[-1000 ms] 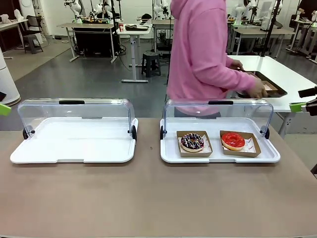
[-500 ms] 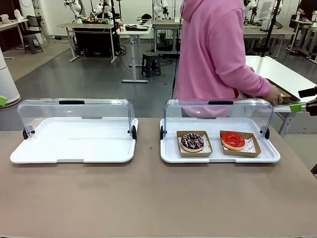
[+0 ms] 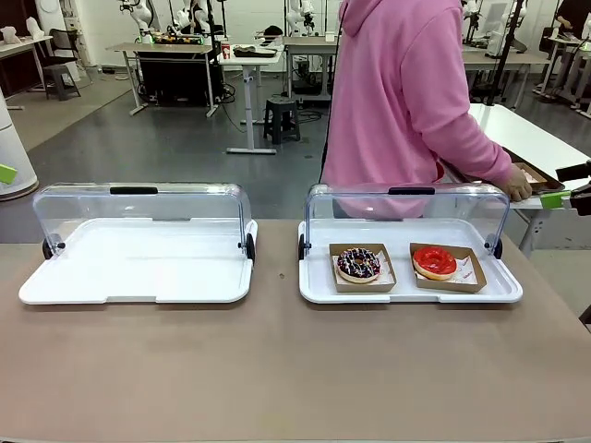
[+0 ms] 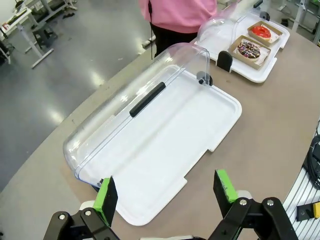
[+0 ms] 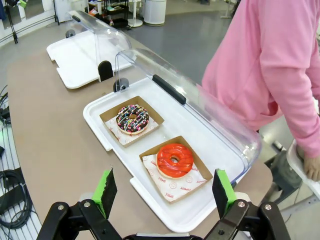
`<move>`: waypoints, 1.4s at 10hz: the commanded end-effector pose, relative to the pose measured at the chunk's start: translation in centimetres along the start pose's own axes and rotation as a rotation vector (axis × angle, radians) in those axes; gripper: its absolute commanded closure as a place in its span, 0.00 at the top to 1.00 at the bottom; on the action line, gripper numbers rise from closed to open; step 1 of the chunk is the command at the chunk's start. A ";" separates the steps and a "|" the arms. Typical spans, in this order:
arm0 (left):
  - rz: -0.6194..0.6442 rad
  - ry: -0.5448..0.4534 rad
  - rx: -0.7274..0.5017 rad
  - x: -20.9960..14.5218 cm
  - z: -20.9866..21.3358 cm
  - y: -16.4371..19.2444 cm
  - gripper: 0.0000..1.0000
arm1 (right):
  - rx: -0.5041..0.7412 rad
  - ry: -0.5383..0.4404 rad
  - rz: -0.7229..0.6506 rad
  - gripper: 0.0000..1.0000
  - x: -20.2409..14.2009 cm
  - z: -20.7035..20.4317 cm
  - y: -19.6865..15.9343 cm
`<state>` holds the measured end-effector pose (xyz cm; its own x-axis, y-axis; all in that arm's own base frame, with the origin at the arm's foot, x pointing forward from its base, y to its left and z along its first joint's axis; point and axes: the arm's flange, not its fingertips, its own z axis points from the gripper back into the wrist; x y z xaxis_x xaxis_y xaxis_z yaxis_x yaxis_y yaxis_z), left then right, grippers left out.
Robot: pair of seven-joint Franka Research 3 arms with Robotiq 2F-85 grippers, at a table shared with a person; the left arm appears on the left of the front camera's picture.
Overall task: Provide the desired donut to the person.
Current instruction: Place the picked Paper togo box onto the Handle tray extended by the person.
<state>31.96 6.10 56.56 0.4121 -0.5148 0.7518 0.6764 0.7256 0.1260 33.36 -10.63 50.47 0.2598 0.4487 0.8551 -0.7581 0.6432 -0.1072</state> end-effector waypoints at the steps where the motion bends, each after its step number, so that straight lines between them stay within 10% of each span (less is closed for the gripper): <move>1: 0.007 -0.023 -0.003 -3.0 -1.9 -2.5 1.00 | 0.010 -0.028 0.003 1.00 -0.1 -0.4 -0.2; 14: 0.004 -0.003 -0.012 0.0 -0.4 0.0 1.00 | 0.010 -0.028 0.003 1.00 -0.1 -0.4 -0.2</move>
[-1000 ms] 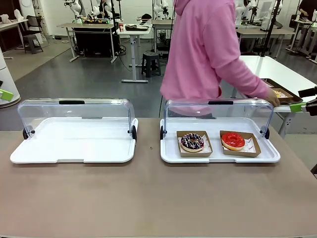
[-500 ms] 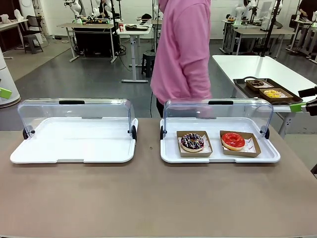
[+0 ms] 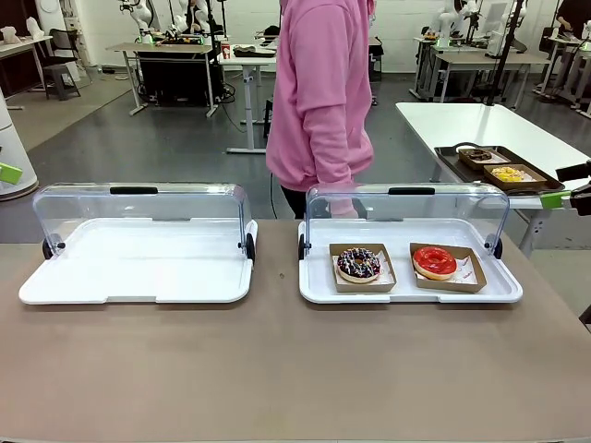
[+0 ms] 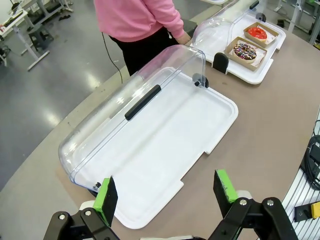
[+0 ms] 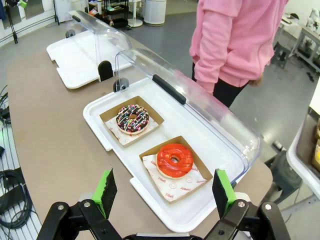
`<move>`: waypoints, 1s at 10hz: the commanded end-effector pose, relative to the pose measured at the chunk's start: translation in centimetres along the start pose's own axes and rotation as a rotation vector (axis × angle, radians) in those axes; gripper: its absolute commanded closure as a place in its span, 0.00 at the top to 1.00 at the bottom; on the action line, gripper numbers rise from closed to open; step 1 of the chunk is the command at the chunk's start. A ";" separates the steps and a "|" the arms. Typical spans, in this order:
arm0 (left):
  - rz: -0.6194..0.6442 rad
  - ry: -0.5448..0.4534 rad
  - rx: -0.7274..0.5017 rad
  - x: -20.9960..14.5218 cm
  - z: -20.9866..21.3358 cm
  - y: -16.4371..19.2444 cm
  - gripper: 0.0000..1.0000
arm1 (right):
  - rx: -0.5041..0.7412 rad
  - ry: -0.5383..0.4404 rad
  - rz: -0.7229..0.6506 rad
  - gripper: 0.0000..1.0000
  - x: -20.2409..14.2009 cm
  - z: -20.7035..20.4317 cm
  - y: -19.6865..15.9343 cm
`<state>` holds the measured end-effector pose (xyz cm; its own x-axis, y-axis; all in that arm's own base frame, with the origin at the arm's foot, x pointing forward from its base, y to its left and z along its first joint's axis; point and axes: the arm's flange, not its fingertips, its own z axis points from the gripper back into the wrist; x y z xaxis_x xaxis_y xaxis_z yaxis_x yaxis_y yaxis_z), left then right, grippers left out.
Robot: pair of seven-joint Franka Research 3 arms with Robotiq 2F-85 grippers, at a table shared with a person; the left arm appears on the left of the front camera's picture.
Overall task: Provide the desired donut to the person.
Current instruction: Place the picked Paper togo box onto the Handle tray extended by the person.
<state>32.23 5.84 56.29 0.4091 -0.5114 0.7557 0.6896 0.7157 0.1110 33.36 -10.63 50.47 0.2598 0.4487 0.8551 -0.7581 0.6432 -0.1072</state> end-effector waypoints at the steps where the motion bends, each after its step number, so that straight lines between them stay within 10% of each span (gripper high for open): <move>1: 0.003 0.003 0.010 -0.1 0.1 0.1 1.00 | 0.010 -0.028 0.003 1.00 -0.1 -0.4 -0.2; 10: 0.003 0.003 0.010 -0.1 0.1 0.1 1.00 | 0.010 -0.028 0.003 1.00 -0.1 -0.4 -0.2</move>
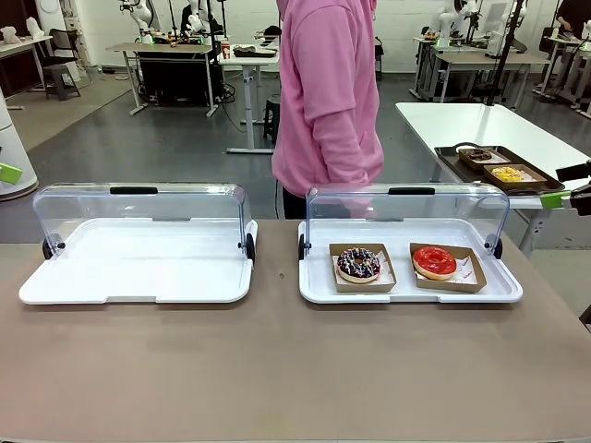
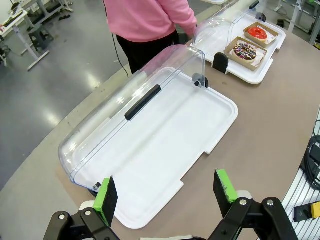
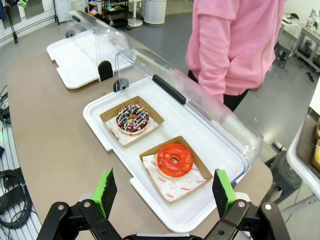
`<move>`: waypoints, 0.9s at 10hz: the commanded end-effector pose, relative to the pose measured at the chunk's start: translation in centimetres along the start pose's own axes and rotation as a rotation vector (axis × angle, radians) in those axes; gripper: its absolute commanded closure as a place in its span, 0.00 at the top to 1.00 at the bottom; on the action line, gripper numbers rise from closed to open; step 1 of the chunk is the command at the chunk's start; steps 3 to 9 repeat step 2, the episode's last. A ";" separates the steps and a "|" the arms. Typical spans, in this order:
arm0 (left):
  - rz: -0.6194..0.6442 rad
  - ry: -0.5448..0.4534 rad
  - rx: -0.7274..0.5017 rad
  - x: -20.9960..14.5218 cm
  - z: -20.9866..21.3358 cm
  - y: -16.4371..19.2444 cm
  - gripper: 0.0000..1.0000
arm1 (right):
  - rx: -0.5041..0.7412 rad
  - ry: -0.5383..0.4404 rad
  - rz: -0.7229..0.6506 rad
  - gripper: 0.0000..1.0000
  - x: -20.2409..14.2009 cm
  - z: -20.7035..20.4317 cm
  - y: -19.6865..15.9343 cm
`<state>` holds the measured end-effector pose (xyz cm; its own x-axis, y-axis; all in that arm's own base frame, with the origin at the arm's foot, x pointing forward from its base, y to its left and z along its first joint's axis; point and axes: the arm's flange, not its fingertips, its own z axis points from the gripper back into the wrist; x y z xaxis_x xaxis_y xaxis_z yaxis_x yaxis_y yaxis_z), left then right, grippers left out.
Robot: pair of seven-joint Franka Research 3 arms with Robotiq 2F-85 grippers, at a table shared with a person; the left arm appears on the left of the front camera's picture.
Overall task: Provide the desired donut to the person.
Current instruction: Place the picked Paper togo box onto the Handle tray extended by the person.
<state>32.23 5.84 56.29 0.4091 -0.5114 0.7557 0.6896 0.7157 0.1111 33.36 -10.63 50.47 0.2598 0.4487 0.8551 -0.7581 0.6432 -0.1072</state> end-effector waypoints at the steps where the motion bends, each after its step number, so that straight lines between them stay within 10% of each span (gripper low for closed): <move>1: 0.003 0.003 0.010 -0.1 0.1 0.1 1.00 | 0.010 -0.028 0.003 1.00 -0.1 -0.4 -0.2; 9: 0.003 0.003 0.010 -0.1 0.1 0.1 1.00 | 0.010 -0.028 0.003 1.00 -0.1 -0.4 -0.2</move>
